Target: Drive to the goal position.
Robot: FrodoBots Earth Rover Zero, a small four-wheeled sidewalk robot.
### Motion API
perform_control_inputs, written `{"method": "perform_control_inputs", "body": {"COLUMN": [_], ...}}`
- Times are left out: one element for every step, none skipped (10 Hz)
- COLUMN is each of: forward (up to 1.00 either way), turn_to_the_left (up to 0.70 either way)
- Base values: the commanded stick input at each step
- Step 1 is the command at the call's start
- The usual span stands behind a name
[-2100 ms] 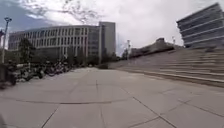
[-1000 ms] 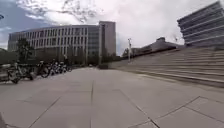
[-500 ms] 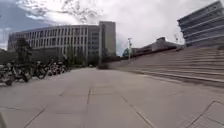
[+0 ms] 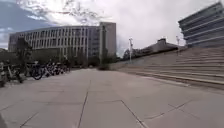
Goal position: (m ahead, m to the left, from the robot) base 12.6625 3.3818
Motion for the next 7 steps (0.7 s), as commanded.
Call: {"method": "perform_control_inputs", "body": {"forward": [0.7,0.7,0.7,0.7,0.7,0.7,0.7], "turn_to_the_left": [0.0,0.0,0.0,0.0,0.0,0.0,0.0]}}
